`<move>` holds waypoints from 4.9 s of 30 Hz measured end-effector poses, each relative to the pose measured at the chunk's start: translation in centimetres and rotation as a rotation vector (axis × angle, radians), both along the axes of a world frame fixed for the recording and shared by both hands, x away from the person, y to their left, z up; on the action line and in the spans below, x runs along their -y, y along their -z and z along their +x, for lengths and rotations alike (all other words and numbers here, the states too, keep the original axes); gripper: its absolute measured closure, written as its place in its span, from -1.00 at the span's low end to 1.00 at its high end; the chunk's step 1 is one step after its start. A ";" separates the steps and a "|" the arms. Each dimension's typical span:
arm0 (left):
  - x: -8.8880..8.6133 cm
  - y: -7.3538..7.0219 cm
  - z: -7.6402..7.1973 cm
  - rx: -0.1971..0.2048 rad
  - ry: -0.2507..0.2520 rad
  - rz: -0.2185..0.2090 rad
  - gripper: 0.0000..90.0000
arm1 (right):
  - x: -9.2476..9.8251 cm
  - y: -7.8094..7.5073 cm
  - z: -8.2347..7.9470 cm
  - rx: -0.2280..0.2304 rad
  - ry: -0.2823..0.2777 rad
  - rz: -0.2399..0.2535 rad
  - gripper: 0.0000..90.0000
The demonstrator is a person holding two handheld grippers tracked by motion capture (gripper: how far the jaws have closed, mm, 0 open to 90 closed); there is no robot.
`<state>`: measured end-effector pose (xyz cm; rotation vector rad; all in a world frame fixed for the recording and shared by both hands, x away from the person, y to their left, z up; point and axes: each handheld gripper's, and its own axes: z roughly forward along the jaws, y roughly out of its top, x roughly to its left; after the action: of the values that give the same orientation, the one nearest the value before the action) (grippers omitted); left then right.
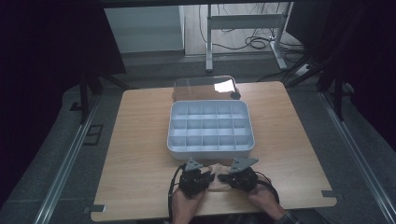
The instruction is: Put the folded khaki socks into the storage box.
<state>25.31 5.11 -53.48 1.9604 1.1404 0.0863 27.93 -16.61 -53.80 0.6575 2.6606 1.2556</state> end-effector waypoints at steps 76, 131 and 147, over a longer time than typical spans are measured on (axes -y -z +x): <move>4.7 -0.9 -0.9 -0.003 0.198 0.008 0.46 | 4.3 -1.7 2.3 -0.041 0.102 0.086 0.93; 3.4 -2.6 0.8 0.073 0.115 0.037 0.03 | 5.0 -1.3 2.2 -0.073 0.110 0.060 0.97; 2.8 -1.6 2.4 0.100 0.023 0.063 -0.08 | 2.8 -0.8 1.1 -0.076 -0.040 0.044 1.00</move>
<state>27.75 2.32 -51.92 2.0009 1.0615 0.2081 29.00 -19.43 -53.03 0.6740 2.7273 1.3296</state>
